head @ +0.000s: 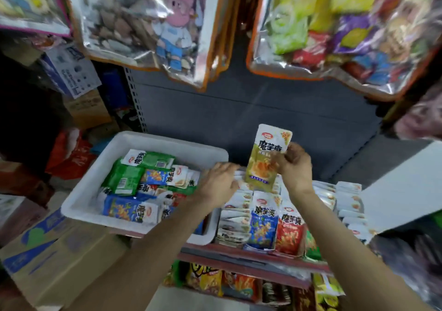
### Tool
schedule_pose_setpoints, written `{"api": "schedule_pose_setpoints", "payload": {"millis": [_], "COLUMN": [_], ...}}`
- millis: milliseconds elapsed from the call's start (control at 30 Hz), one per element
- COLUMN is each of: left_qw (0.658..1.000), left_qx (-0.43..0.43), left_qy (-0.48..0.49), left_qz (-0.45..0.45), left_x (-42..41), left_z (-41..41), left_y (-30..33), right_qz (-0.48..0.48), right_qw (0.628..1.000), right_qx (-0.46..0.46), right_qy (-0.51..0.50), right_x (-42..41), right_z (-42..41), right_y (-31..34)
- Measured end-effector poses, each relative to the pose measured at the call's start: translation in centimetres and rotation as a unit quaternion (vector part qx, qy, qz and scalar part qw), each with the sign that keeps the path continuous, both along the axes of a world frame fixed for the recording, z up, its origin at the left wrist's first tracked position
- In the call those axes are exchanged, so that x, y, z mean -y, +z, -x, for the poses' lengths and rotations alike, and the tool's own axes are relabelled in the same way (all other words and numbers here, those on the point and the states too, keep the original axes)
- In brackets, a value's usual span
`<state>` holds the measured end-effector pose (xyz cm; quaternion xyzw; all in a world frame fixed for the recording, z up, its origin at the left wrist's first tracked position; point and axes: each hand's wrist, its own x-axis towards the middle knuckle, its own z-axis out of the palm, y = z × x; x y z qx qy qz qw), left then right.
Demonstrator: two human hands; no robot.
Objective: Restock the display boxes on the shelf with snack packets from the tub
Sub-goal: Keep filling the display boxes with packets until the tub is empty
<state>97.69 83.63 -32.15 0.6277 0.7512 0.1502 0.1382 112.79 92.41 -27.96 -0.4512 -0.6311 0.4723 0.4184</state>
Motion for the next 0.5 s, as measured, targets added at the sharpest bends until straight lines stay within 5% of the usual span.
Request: {"api": "schedule_pose_setpoints", "payload": {"millis": [167,333,500], "left_qw": [0.998,0.997,0.997], "left_qx": [-0.059,-0.008,-0.002], "left_qy": [-0.034,-0.067,-0.072], "left_qz": [-0.006,0.027,0.037], "left_x": [0.5,1.8,2.4], "left_z": [-1.0,-0.3,-0.2], "left_y": [-0.2,-0.3,0.2], "right_qz": [-0.018,0.020,0.026], "right_qw": [0.998,0.993,0.995], "right_qx": [-0.044,-0.116,-0.086], "right_qy": [-0.043,-0.004,0.048], "right_x": [-1.0,-0.9,-0.6], "right_z": [-1.8,-1.1,0.2], "right_y": [0.6,0.8,-0.1]}}
